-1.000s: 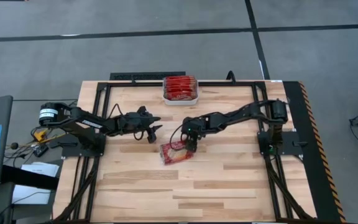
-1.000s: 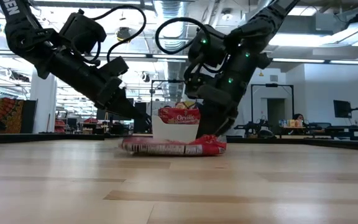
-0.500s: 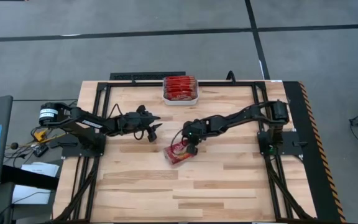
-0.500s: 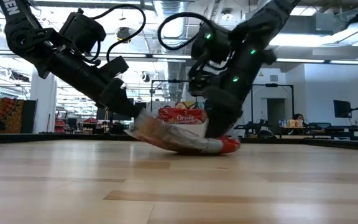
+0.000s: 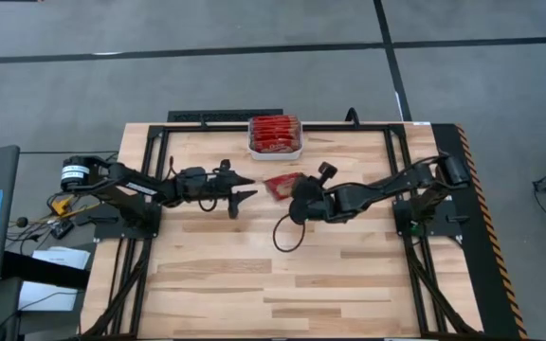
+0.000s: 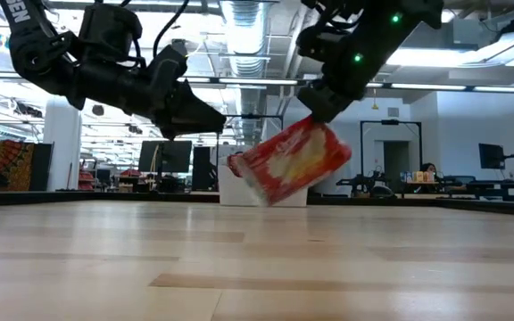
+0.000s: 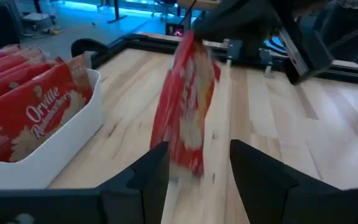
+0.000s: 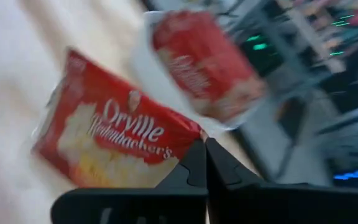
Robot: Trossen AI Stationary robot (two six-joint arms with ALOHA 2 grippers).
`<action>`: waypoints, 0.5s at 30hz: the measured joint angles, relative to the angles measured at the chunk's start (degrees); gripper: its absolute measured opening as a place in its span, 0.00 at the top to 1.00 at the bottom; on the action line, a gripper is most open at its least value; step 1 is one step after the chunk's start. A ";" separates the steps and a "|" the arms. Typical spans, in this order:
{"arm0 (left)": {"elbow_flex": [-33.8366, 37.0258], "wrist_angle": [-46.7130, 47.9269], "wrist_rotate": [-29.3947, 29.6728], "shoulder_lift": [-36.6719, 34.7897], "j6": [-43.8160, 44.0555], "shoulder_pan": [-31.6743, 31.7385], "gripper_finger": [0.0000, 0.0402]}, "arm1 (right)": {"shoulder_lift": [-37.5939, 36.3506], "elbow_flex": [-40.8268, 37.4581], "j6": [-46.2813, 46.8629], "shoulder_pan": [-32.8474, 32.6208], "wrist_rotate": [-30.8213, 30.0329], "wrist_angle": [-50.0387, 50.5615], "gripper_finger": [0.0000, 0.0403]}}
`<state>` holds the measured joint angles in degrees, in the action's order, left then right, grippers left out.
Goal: Sort popcorn bags into baskets
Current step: Put the red popcorn bag into the white bin
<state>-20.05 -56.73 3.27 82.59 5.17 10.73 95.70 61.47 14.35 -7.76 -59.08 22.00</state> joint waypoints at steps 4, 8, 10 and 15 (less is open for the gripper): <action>-0.56 0.05 2.14 0.00 -0.15 0.76 0.60 | 0.00 0.02 -1.16 -0.97 -7.16 -1.01 0.99; -1.33 2.51 5.32 0.03 -1.76 1.05 0.60 | 0.00 0.07 -1.45 -1.82 -10.02 -2.87 0.99; -1.99 2.51 4.78 0.04 -2.33 1.00 0.60 | -0.02 0.07 -2.90 -2.11 -10.26 -4.03 0.99; -3.42 4.06 4.55 0.04 -0.83 0.97 0.54 | -0.04 0.07 -7.62 -2.09 -10.27 -8.86 0.99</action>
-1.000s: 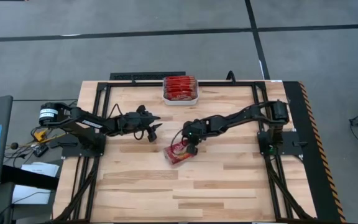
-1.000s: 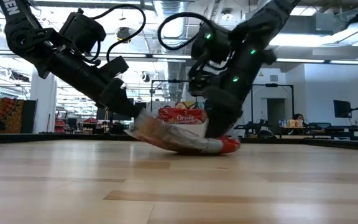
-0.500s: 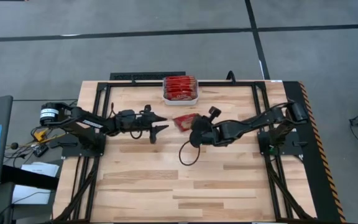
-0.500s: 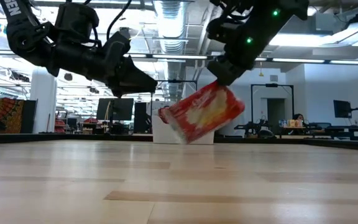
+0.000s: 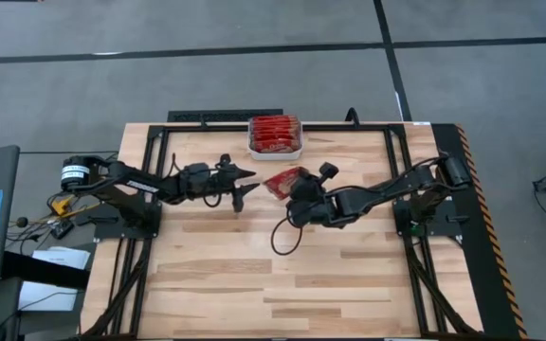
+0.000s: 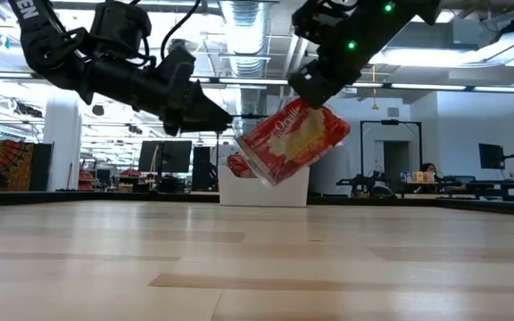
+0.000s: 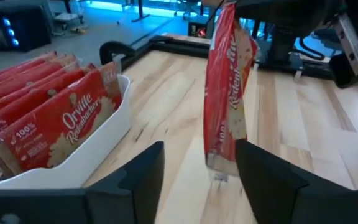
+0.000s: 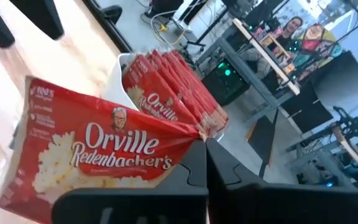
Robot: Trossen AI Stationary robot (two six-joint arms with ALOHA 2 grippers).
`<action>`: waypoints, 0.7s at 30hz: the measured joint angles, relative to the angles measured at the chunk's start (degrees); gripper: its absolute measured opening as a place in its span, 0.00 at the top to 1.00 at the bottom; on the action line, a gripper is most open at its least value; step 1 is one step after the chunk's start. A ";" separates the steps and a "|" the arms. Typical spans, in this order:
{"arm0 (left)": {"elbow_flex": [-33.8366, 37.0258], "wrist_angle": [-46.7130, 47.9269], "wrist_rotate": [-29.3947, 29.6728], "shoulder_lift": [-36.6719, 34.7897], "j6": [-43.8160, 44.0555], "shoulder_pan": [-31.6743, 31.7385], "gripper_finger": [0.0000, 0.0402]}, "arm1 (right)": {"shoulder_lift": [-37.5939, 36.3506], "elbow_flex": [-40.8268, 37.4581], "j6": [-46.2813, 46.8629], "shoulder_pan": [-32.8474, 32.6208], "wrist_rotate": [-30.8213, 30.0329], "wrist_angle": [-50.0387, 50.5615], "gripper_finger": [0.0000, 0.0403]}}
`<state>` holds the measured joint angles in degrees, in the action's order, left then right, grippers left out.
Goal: Sort popcorn bags into baskets
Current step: Put the red popcorn bag into the white bin
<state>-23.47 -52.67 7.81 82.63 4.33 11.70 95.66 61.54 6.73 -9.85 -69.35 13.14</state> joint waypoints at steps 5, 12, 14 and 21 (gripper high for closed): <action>-0.51 1.23 -0.46 0.00 -0.03 0.02 0.39 | -0.04 0.02 -6.86 -0.02 0.08 -6.23 0.98; -0.54 0.27 -5.32 0.00 -3.05 -0.02 0.30 | -0.05 0.07 -16.98 -0.09 0.50 -16.95 0.99; -0.54 0.17 -4.28 0.00 -2.99 0.08 0.34 | -0.07 0.07 -19.13 -0.31 1.01 -19.53 0.98; -0.54 0.18 -6.54 0.00 -6.49 -0.02 0.77 | -0.11 0.09 -23.86 -0.76 5.39 -23.44 0.98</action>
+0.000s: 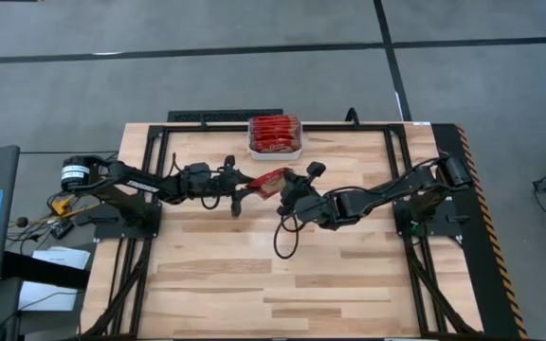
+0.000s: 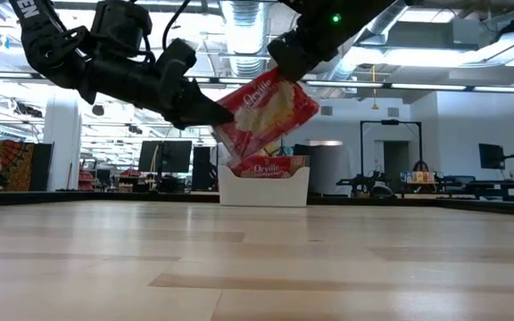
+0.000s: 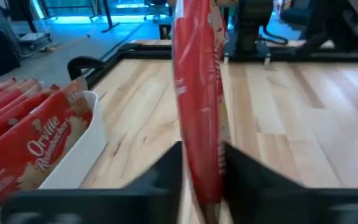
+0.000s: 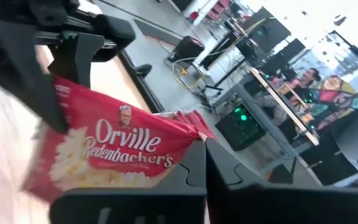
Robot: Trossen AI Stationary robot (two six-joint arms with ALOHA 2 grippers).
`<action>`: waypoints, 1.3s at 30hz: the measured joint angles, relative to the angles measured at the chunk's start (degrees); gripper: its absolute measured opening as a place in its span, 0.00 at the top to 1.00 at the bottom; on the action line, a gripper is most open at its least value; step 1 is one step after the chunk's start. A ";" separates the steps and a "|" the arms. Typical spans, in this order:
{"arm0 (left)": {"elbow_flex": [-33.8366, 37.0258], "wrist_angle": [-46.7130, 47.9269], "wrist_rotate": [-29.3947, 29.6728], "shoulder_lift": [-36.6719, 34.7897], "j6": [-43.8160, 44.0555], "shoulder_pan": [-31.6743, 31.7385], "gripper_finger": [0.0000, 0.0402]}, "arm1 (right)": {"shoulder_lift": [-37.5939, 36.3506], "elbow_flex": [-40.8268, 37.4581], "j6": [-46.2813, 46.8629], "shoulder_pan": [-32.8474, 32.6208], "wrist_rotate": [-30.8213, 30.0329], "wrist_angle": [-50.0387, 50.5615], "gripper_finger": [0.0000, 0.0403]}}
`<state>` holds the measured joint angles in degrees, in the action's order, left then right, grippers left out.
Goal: Sort popcorn bags into baskets
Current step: Put the red popcorn bag into the white bin
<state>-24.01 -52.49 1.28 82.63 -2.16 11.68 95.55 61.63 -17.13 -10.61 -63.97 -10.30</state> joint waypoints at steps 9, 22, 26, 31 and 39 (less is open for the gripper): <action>0.04 9.16 4.55 -2.97 -8.13 0.04 0.98 | -4.66 0.18 12.93 -1.14 14.05 12.90 0.81; 0.00 14.93 0.02 -12.98 -8.76 -0.33 0.98 | -20.93 -16.23 26.39 3.45 33.69 7.53 0.46; 0.00 14.92 0.04 -13.00 -8.24 -1.00 0.98 | -22.10 -22.79 28.20 6.27 39.54 -6.40 0.34; 0.00 13.66 -0.31 -13.00 -8.15 -1.14 0.98 | -18.38 -24.09 28.85 8.66 40.22 -12.15 0.32; 0.00 13.35 -0.87 -13.00 -7.96 -1.31 0.97 | -15.67 -24.03 27.31 10.51 41.91 -13.68 0.60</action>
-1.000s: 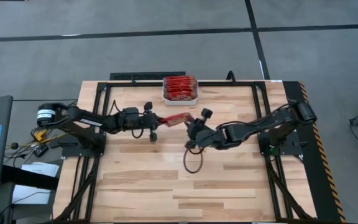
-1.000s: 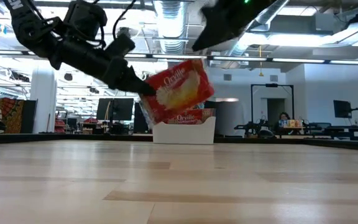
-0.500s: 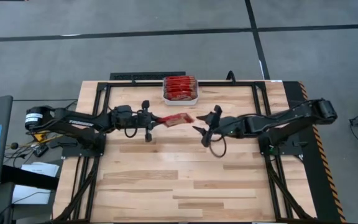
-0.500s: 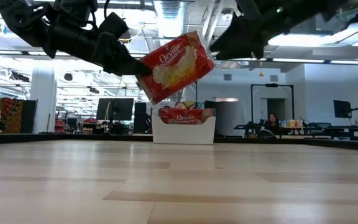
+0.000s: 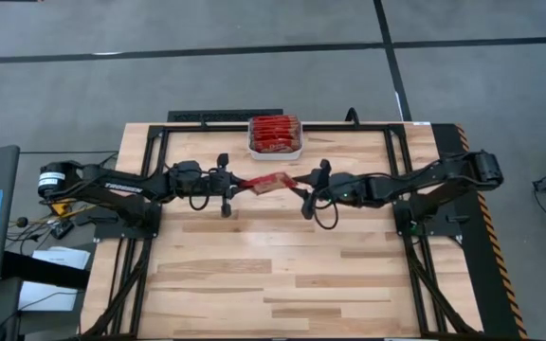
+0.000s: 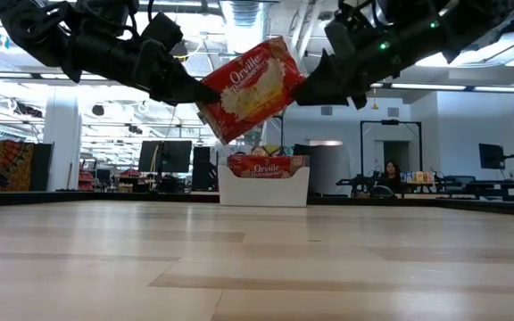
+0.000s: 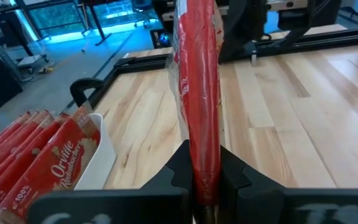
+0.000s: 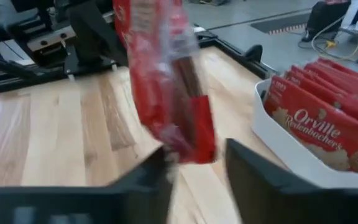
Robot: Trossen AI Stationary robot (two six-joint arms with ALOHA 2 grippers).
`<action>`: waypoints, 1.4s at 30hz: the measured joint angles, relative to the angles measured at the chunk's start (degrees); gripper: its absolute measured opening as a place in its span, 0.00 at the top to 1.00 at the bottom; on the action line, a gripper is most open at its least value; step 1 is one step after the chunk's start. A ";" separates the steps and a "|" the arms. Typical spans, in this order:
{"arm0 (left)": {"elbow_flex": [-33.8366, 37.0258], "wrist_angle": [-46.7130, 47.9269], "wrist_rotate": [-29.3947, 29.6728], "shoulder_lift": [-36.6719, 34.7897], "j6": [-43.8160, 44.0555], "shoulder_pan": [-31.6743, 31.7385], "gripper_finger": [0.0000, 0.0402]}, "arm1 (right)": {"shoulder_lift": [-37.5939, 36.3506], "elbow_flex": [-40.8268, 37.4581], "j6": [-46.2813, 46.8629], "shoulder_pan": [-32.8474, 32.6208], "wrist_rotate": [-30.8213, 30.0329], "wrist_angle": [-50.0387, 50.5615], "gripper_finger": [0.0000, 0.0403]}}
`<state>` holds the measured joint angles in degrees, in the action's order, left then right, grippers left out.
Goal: Sort popcorn bags into baskets
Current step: Put the red popcorn bag into the white bin
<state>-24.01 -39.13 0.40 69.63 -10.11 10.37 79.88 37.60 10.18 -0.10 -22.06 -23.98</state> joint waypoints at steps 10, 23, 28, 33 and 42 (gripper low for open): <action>-0.15 0.28 -0.82 -0.04 -2.77 -0.11 0.97 | -6.96 0.18 -5.40 0.79 8.32 12.13 0.99; -7.73 16.67 -7.51 0.90 -6.67 -0.02 0.97 | -13.60 -0.02 -4.12 2.57 14.75 24.50 0.78; -12.83 28.56 -1.00 0.76 -9.02 -0.04 0.97 | -19.48 0.03 -4.54 3.86 12.68 24.65 0.55; -15.38 30.66 0.03 0.76 -10.93 -0.24 0.97 | -18.80 0.05 -6.30 4.46 14.96 14.44 0.35; -16.83 35.52 1.95 0.76 -13.07 -0.09 0.97 | -5.28 6.70 -10.62 6.92 19.30 9.20 0.30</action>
<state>-40.84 -3.61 2.36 70.39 -23.19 10.28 74.60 44.30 -0.44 6.82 -2.76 -14.78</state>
